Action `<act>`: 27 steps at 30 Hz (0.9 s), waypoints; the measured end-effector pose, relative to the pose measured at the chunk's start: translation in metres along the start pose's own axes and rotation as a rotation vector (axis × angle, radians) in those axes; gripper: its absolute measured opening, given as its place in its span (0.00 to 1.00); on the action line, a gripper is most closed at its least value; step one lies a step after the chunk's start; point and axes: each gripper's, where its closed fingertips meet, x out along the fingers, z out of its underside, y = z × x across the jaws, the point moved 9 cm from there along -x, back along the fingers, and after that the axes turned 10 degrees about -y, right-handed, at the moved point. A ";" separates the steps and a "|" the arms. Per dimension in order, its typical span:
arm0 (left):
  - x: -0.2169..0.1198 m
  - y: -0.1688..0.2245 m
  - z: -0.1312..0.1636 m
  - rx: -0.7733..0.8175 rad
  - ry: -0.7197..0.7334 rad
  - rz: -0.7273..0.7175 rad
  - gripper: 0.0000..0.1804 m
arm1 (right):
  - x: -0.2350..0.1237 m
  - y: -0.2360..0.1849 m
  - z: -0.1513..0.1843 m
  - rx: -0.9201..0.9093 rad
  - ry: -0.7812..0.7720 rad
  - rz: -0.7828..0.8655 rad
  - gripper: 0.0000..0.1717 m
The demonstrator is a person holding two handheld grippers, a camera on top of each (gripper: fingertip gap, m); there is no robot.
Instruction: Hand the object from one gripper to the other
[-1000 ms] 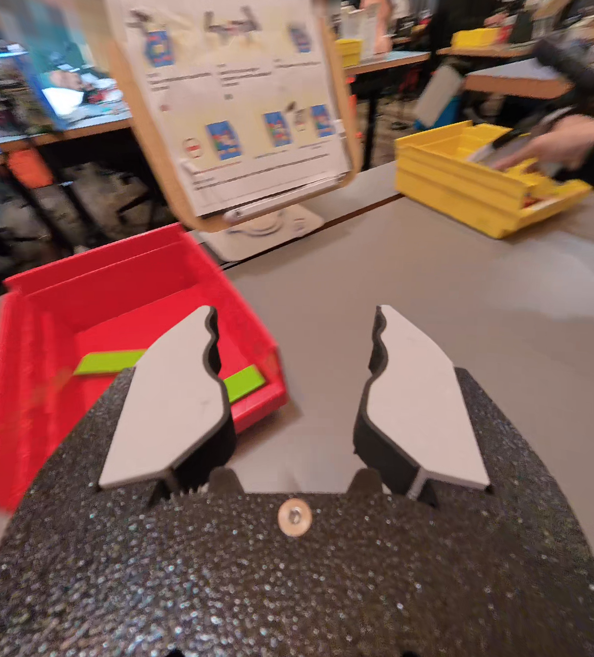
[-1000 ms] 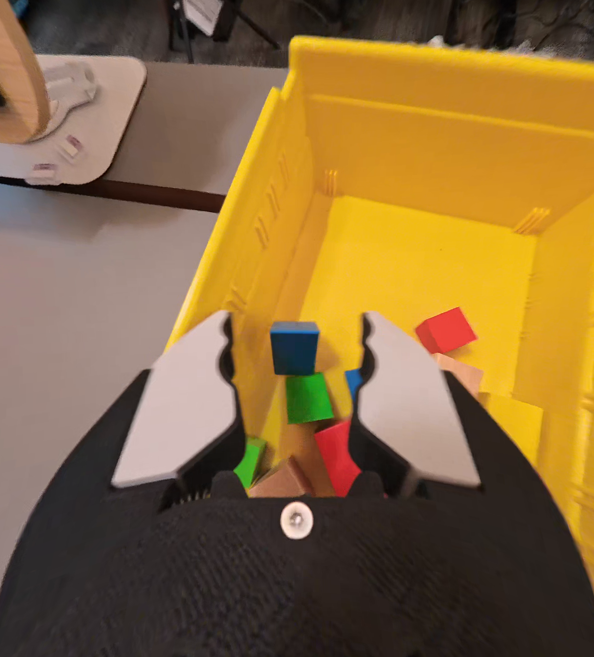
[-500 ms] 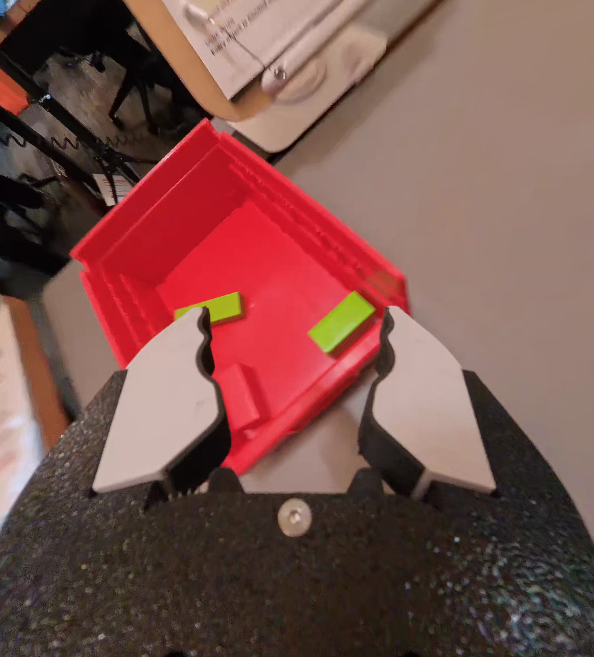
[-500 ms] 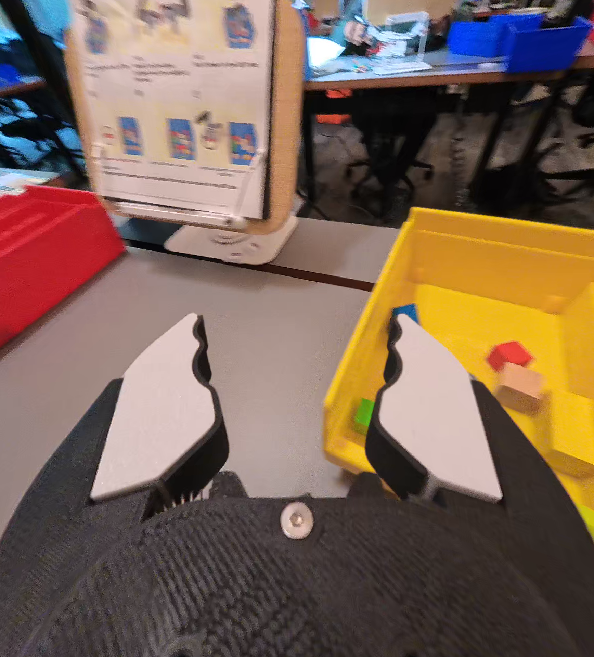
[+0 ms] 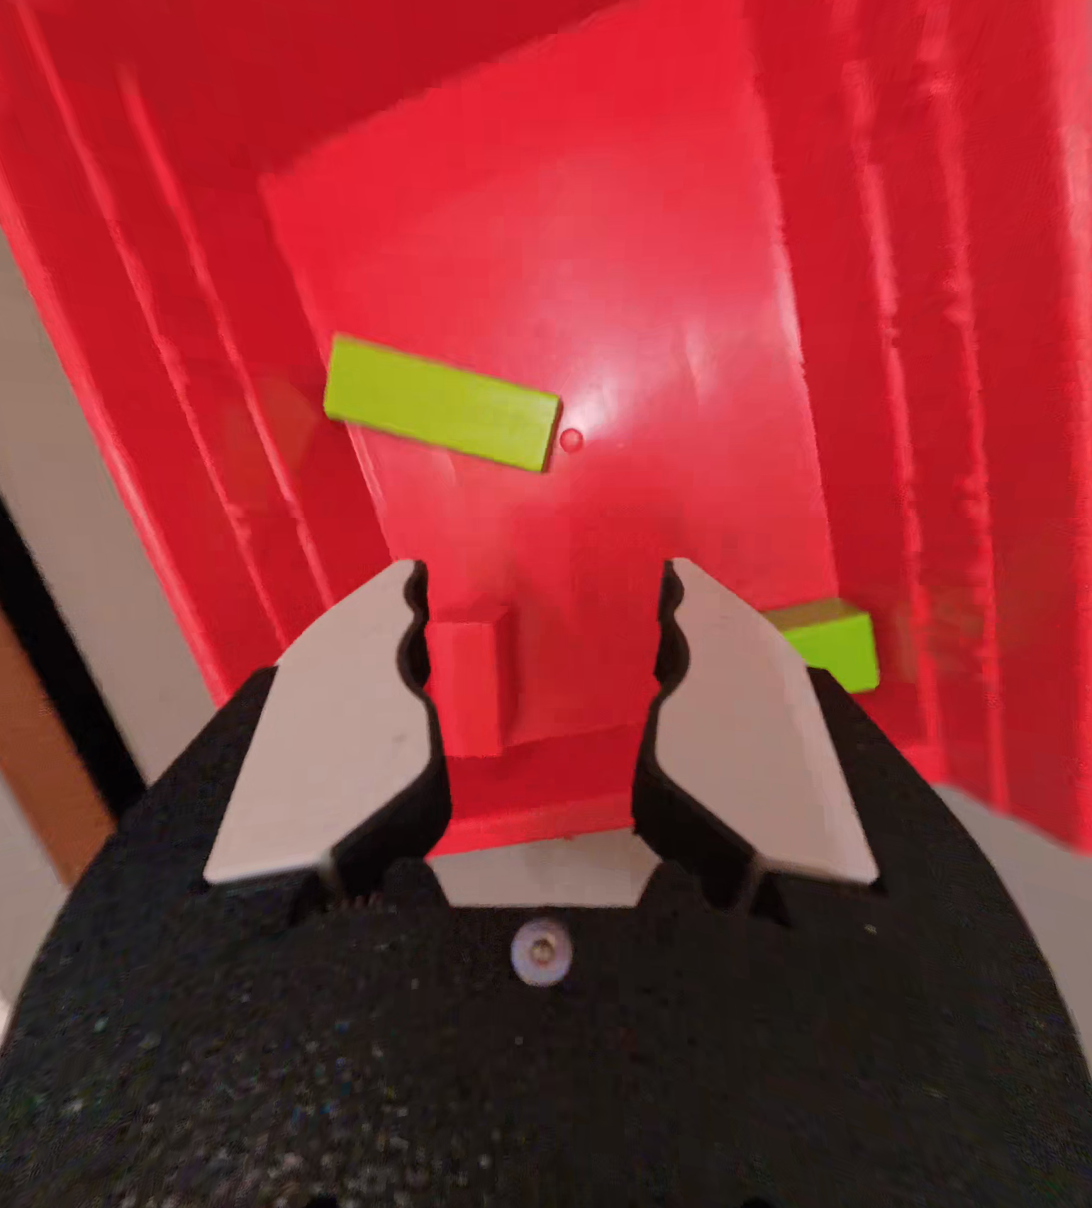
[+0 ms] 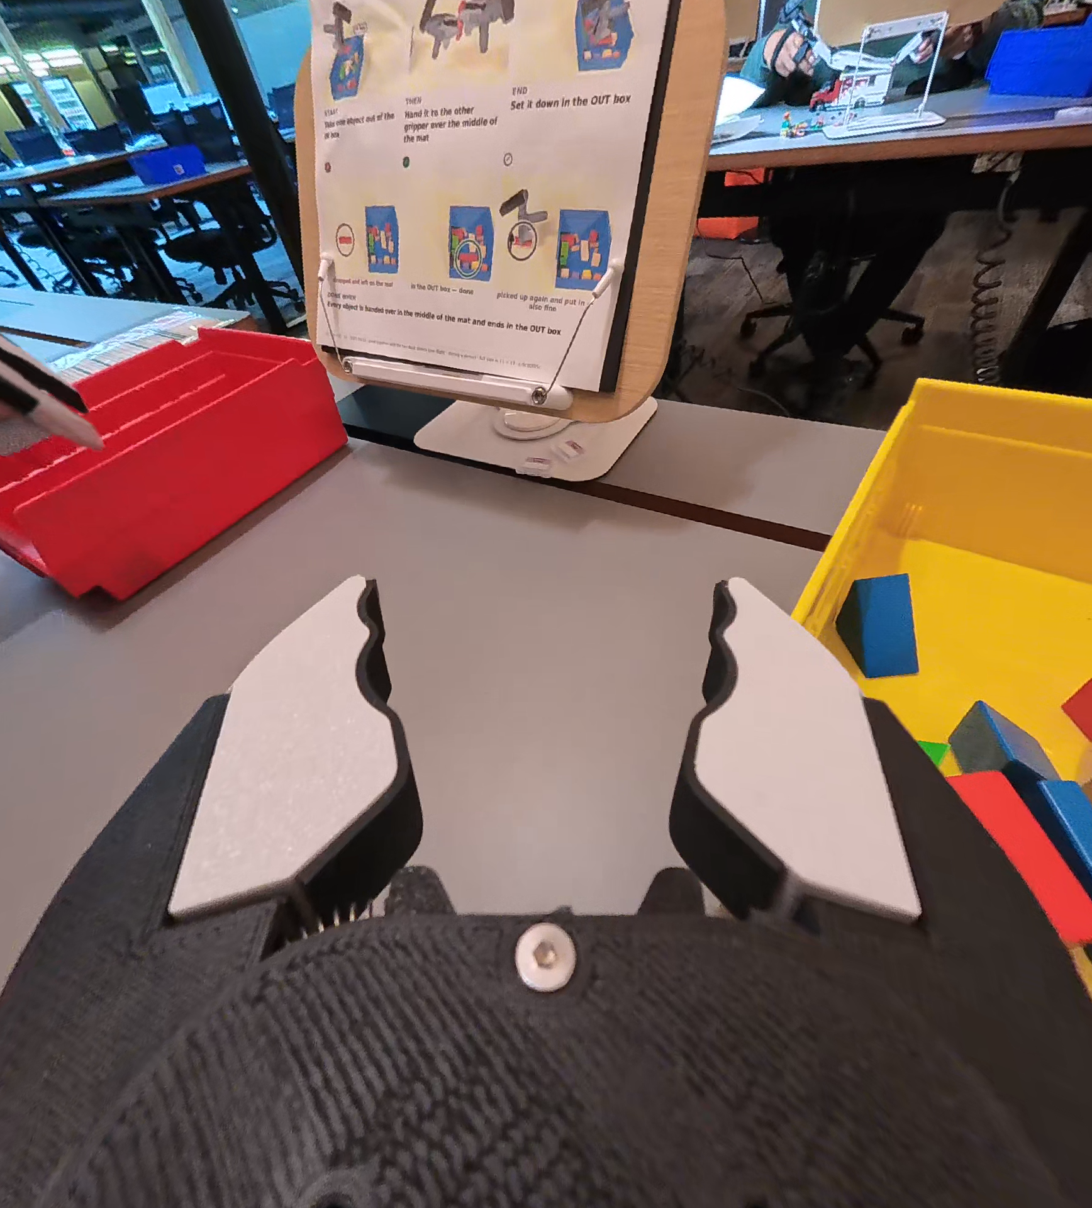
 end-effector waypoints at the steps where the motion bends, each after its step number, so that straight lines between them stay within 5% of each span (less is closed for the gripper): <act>1: 0.007 -0.002 -0.003 -0.113 -0.053 0.030 0.38 | 0.000 0.000 0.000 0.000 -0.001 -0.002 0.56; 10: 0.054 -0.021 -0.034 -0.773 -0.088 0.184 0.43 | 0.006 -0.002 0.004 -0.010 -0.002 -0.047 0.55; 16: 0.063 -0.016 -0.045 -0.867 -0.180 0.188 0.46 | 0.007 0.007 0.009 0.043 0.019 -0.085 0.55; 21: 0.071 -0.019 -0.046 -0.947 -0.187 0.069 0.40 | 0.004 0.012 0.010 0.084 0.050 -0.121 0.54; 27: 0.085 -0.017 -0.041 -1.034 -0.225 0.100 0.36 | 0.001 0.021 0.013 0.108 0.069 -0.120 0.53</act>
